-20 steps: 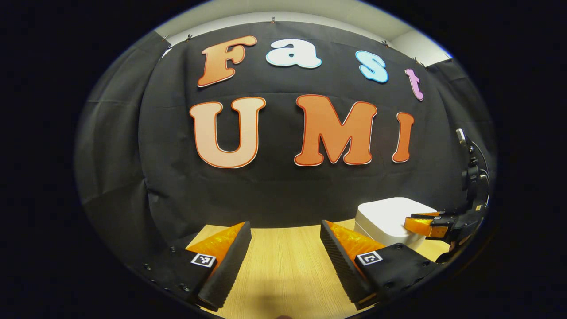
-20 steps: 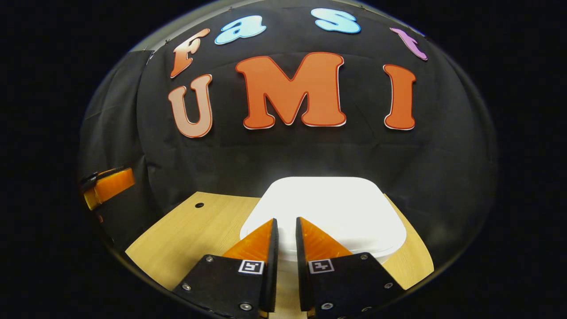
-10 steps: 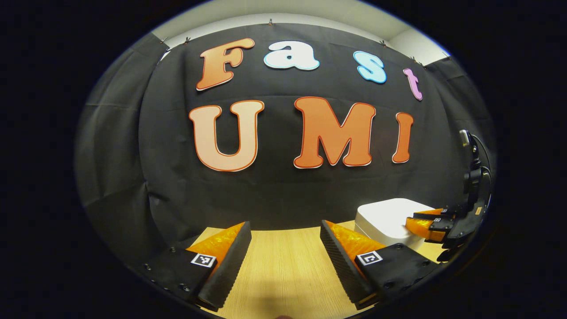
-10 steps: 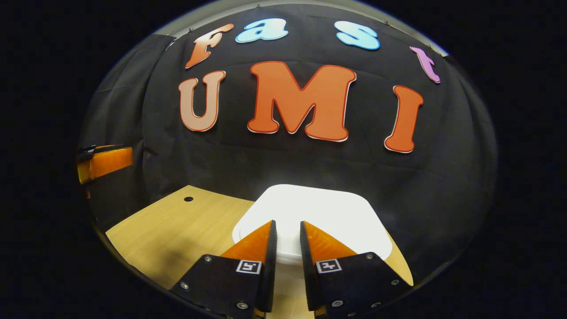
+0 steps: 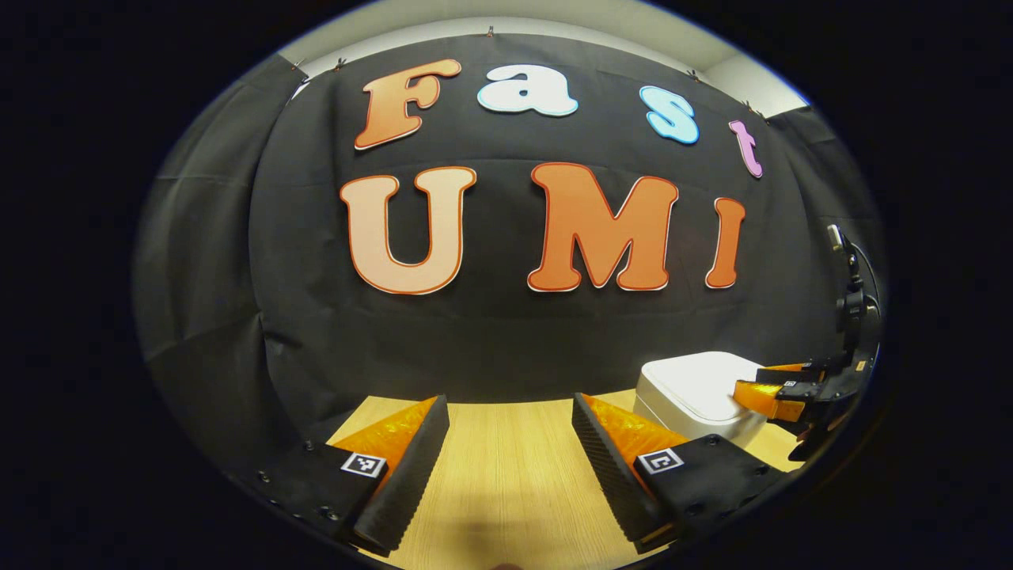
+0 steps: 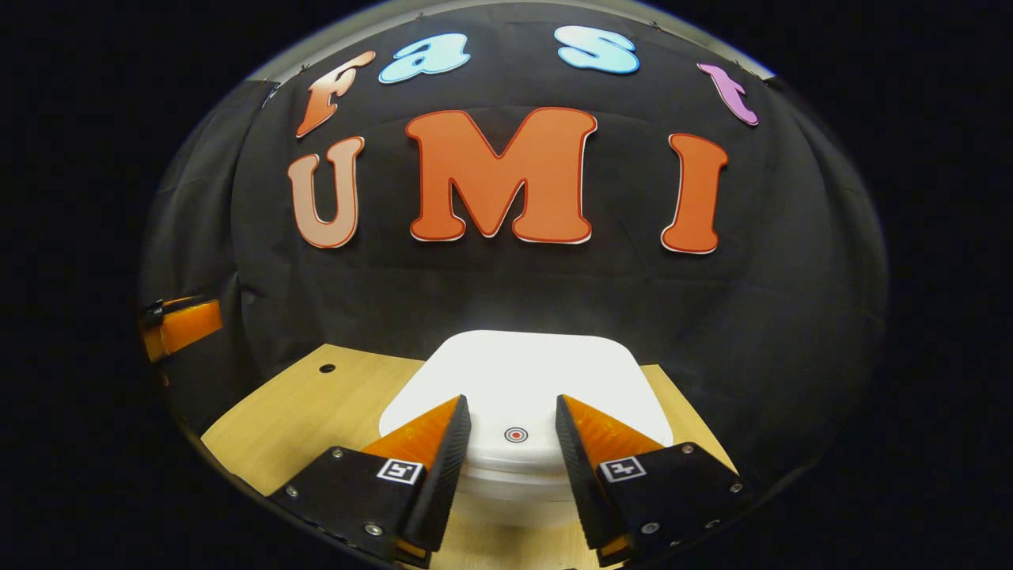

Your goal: Press the lid of the desktop garbage bin to open it, pick up the crumpled paper on the desktop and throw it into the bin, then pick up the pop can on the desktop and drop it into the bin, and finally close the garbage bin lid.

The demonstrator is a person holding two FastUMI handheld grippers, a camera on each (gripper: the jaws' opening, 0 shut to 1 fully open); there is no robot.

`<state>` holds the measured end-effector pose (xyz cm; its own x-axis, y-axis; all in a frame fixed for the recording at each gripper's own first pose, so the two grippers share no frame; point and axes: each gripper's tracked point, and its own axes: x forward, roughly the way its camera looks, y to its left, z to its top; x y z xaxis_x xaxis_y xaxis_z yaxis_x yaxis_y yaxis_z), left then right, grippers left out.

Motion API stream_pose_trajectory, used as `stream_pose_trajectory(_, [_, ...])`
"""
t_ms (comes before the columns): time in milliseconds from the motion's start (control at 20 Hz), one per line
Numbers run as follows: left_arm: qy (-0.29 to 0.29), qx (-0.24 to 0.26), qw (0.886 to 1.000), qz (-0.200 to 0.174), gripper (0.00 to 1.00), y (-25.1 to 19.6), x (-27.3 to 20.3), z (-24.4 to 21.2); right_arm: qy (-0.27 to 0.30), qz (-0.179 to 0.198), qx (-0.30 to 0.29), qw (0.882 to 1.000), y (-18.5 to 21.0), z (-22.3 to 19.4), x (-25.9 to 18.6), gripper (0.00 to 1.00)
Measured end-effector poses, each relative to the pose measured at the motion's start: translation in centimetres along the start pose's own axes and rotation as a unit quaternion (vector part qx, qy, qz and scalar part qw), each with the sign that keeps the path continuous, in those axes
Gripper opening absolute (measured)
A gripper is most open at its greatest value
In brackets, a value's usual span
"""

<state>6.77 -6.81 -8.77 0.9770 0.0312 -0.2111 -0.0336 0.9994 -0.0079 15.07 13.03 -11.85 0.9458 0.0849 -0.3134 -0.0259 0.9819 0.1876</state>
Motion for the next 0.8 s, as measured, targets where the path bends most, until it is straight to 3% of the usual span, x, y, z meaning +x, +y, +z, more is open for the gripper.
stream_pose_trajectory(350, [0.011,-0.004,1.000,-0.002,0.99,-0.2,0.7,-0.6,0.031,-0.007,0.010,0.999,-0.2,-1.1,0.3,0.67])
stream_pose_trajectory(600, [0.015,-0.003,1.000,-0.005,0.99,-0.4,0.9,-0.7,0.007,-0.015,0.006,1.000,0.0,-0.7,-0.1,0.56])
stream_pose_trajectory(800, [0.003,0.009,1.000,0.001,1.00,0.2,0.6,0.1,-0.015,-0.013,0.002,1.000,0.1,-0.3,-1.0,0.59])
